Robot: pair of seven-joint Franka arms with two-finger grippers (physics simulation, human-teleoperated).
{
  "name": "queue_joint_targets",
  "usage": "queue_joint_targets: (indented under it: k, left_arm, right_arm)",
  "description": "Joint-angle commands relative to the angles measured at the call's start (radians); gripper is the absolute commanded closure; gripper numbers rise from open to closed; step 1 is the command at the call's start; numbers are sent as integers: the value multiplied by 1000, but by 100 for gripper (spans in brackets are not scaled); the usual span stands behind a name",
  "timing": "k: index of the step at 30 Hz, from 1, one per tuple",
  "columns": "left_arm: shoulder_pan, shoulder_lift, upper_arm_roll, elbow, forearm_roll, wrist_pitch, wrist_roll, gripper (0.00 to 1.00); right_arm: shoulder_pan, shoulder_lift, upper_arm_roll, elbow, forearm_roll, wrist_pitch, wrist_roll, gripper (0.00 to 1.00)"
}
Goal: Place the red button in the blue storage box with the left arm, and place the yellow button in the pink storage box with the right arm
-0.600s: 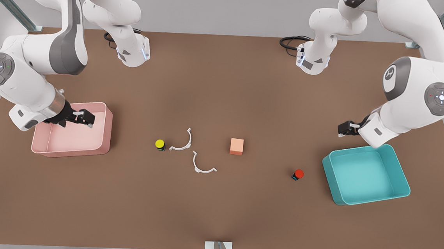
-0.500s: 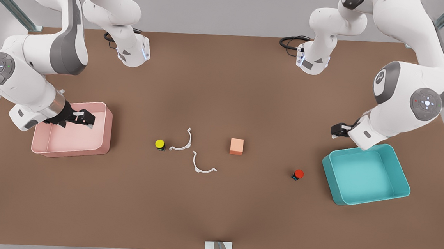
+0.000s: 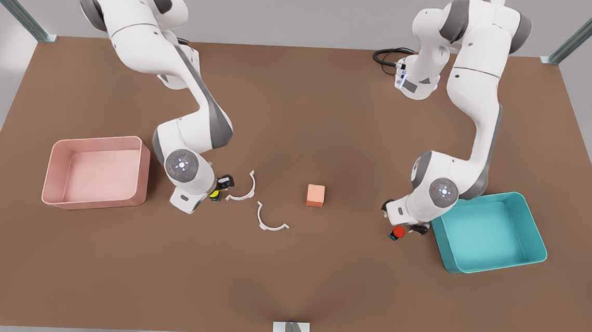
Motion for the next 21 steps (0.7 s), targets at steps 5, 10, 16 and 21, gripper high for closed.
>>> queue_joint_targets:
  k: [5,10,16,21]
  left_arm:
    - [0,73,15,0,44,167,410,1]
    - [-3,140,15,-3,44,164,411,1]
    - [0,194,15,6,44,170,410,23]
    - [2,194,15,15,44,169,410,44]
  right_arm:
    - [-30,-23,13,-170,1,271,197,0]
    - [-58,-29,13,-268,2,371,197,0]
    - [-83,14,12,-310,7,478,197,0]
    - [-89,50,24,-327,9,478,197,0]
